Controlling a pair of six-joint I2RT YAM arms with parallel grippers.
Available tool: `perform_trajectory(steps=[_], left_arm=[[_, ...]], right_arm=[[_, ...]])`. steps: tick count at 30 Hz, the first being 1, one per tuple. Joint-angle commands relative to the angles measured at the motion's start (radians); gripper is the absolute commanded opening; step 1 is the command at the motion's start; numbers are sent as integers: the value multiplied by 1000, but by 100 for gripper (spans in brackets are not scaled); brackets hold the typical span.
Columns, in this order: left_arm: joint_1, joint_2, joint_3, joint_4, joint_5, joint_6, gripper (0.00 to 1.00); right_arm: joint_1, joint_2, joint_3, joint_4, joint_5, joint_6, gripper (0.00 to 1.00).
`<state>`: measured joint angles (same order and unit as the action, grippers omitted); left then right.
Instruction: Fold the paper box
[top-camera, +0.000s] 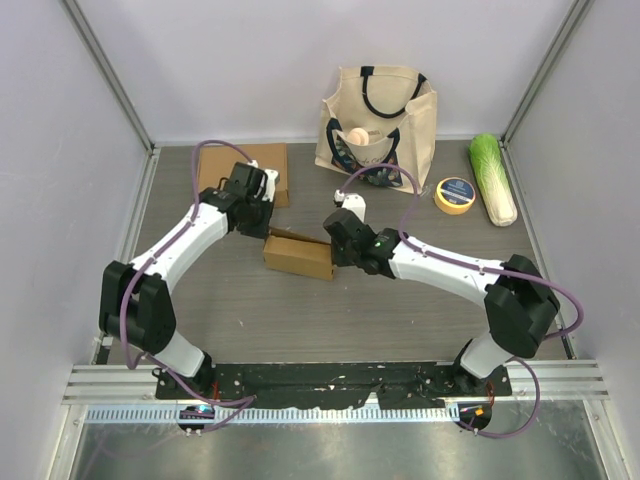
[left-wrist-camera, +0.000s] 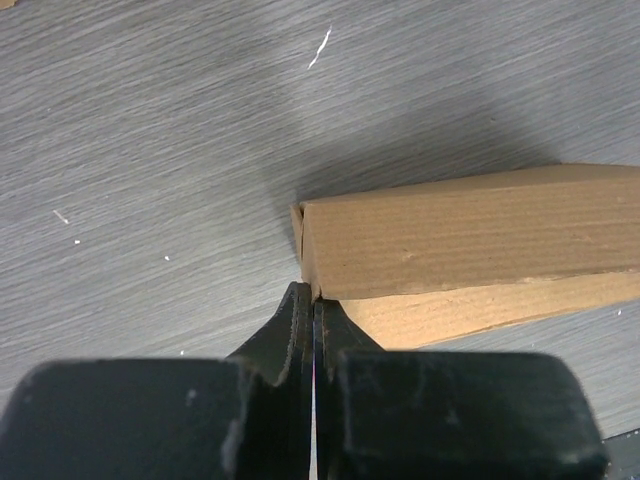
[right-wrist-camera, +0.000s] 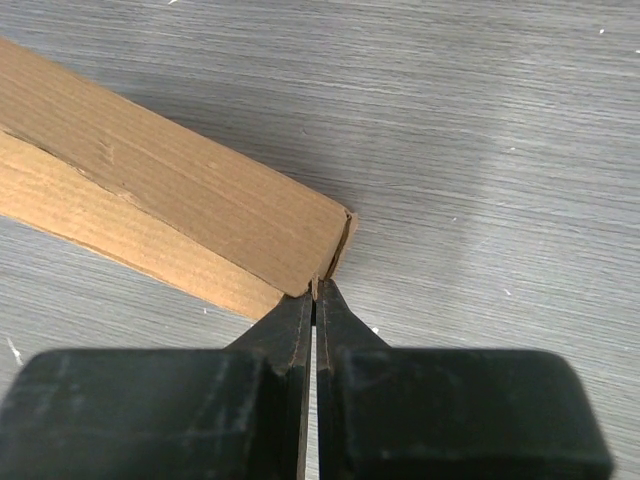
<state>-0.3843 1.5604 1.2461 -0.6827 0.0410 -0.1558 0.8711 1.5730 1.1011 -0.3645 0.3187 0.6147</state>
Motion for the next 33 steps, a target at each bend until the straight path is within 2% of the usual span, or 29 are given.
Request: perform_trajectory(steps=[1,6,12,17,18,28,33], left_arm=[[-13,6,113,-81,-12,27,0],[-5,58,185,-224,89,12,0],[-7,96,217,-245,111,7,0],[-7,63,87,-122,119,-60,0],[-7,43,70,-106,117,-68,0],[-8,-19,-30,-25,126,-117,0],[-10,-36,-43,-20,135,-114,0]], right_arm=[[25,35,35,-74,83,-50,1],[54,39,48,-88,161,-85,1],[71,47,72,-123,206,-96,1],[69,39,111,-169,197,-47,4],[68,33,109,-169,191,-41,12],[-6,-51,23,-77,51,6,13],[-53,-74,-21,-7,-21,22,18]])
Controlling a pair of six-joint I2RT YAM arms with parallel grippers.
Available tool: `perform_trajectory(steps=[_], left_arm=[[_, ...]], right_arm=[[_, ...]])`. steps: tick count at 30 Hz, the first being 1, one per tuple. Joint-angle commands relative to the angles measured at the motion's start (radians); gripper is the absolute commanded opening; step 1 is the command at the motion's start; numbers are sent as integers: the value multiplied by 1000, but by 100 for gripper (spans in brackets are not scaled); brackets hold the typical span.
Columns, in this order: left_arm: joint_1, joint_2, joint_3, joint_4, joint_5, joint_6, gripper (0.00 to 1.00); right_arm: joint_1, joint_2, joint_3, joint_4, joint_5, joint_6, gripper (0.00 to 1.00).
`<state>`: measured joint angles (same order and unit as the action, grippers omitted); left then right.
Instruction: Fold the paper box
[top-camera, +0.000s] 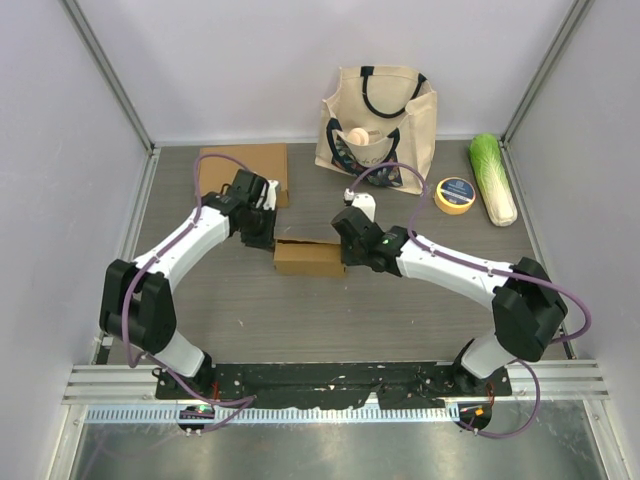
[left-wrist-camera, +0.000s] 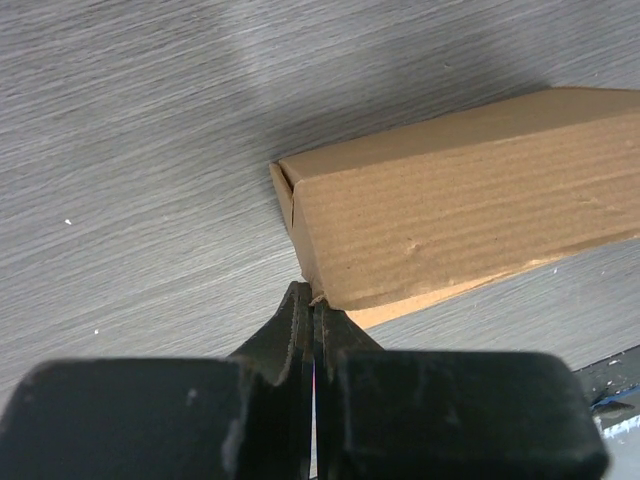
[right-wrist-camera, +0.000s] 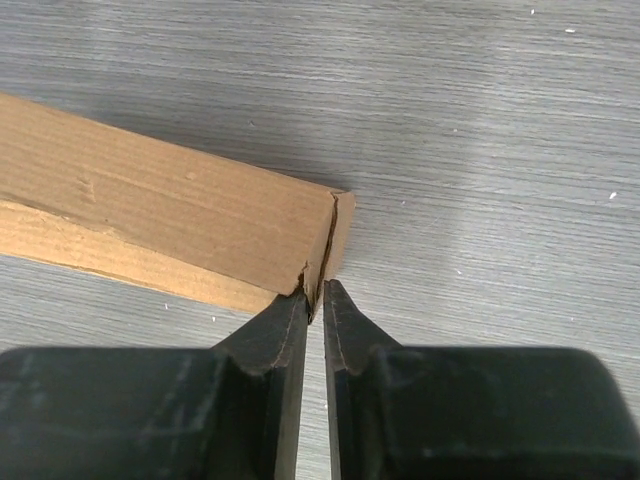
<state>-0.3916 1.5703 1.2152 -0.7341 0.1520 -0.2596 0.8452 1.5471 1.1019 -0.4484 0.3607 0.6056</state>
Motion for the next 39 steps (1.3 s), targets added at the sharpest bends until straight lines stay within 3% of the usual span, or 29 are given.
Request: perform_trajectory(steps=[1,16,22,30,39], left_arm=[[-3,-49,-13,32,26,-10,0],[-3,-55,-11,7,47,28,0],[-1,-39,20,-21,61,36,0],[-3,-35,101,-106,89,54,0],[-1,-1,153,-122,173,26,0]], right_arm=[[-34,-44,-22,77,-65,23,19],[-44,-7,10,129,-42,-66,40],[-49,67,12,165,-60,-95,40],[-43,93,-2,160,0,-132,18],[-3,105,26,126,67,-167,16]])
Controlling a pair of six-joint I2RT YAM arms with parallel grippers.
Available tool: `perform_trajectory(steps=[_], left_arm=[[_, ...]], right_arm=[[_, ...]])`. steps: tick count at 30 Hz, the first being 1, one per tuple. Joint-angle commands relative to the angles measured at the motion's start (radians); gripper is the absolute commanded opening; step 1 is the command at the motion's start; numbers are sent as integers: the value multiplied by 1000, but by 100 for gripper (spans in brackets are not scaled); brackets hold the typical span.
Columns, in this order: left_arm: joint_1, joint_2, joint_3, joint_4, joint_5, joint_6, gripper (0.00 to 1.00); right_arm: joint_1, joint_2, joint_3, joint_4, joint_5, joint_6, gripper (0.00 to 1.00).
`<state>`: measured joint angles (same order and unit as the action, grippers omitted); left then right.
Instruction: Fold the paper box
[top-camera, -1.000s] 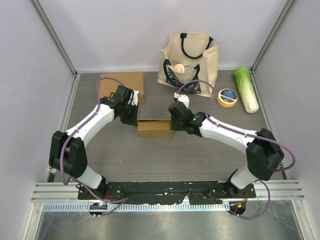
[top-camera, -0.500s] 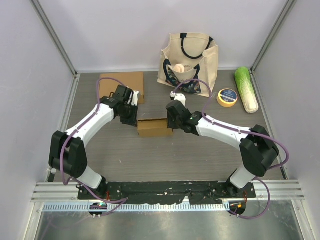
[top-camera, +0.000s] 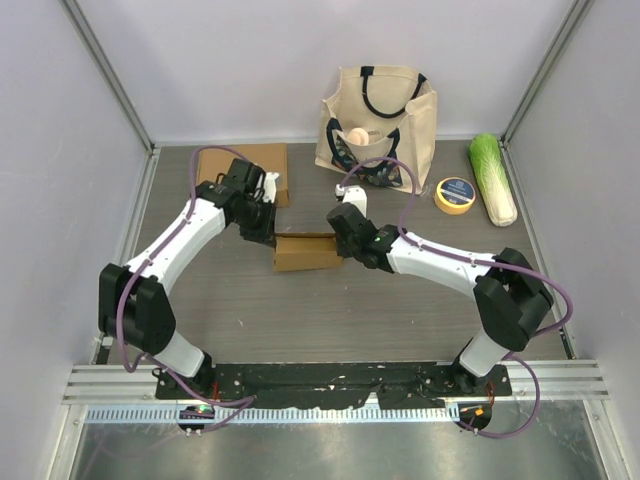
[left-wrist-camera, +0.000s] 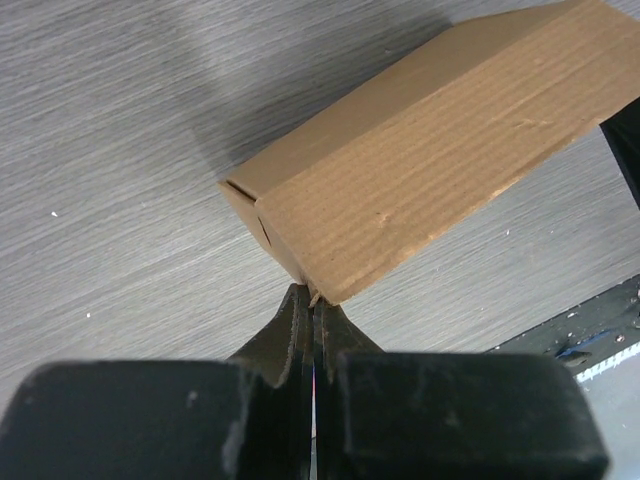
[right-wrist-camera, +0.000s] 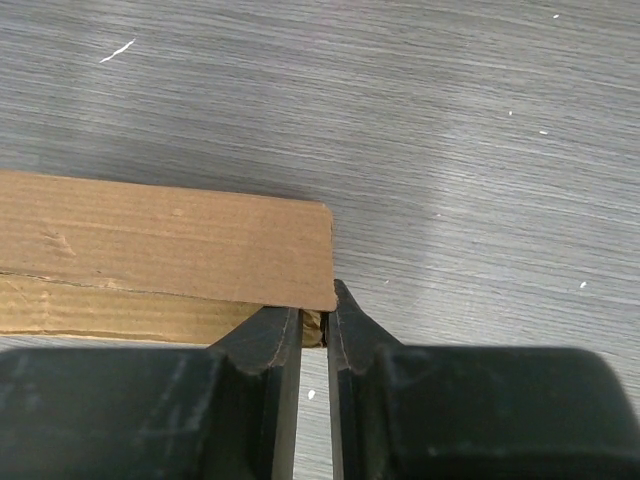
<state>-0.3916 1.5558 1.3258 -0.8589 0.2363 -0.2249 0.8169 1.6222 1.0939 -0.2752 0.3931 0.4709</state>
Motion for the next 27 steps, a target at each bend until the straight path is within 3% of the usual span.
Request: perform_trajectory(steps=[1,6,15,27], left_arm=[[-1,16,36,6,95,-14,0],[-1,-11,-40,83,87,-51,0],[0,-54,-103,138,103,-109,0],[51,-68,-138,199,299,-180,0]], right_arm=[[25,30,34,-50,38,-26,17],[24,-13,58,-82,32,9,45],[1,-102,6,-15,-111,80,74],[18,-59,-83,94,-109,15,79]])
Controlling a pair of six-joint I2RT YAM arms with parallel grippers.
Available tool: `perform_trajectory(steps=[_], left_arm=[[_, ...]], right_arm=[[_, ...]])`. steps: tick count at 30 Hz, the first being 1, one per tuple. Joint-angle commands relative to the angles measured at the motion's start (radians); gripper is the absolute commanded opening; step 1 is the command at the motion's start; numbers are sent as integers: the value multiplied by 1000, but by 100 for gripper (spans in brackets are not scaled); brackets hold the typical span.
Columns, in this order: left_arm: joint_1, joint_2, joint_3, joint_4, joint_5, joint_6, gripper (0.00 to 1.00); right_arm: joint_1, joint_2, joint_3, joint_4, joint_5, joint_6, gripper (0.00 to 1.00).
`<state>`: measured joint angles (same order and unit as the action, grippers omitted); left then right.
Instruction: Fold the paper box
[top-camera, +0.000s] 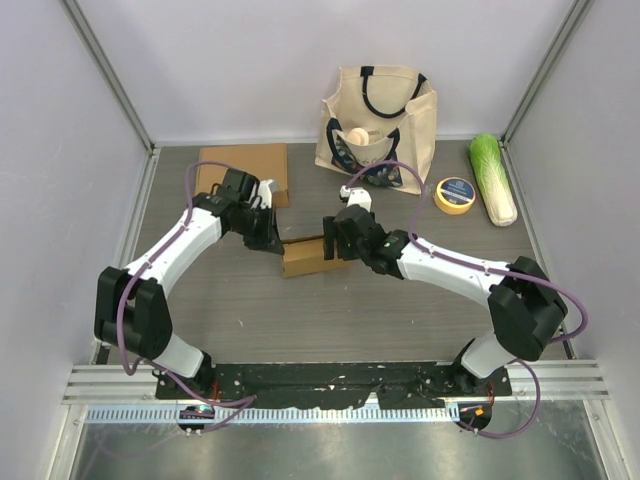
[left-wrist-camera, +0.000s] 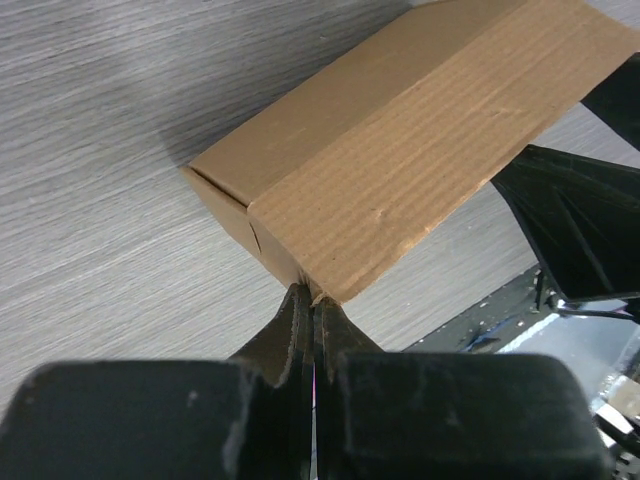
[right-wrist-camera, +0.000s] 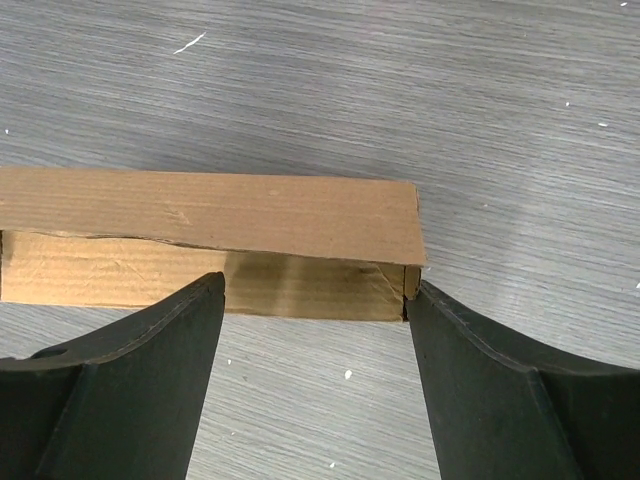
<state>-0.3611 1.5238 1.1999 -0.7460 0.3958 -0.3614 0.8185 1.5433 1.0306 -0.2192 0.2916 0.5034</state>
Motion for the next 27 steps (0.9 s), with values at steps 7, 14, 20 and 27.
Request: perform_trajectory(steps=[7,14,20,27], left_arm=[[103,-44,-80,197,302,-117,0],[146,-39,-141,339,425,-214,0],[162,-42,-163,358,451,-231,0],[169,-50,-113,157,328,-61,0]], right_arm=[[45,57,16,-12,75,-68,78],[51,86,29,-19,89,-77,78],[53,95,45,-35,100,-78,78],[51,118,55,-54,110,-71,77]])
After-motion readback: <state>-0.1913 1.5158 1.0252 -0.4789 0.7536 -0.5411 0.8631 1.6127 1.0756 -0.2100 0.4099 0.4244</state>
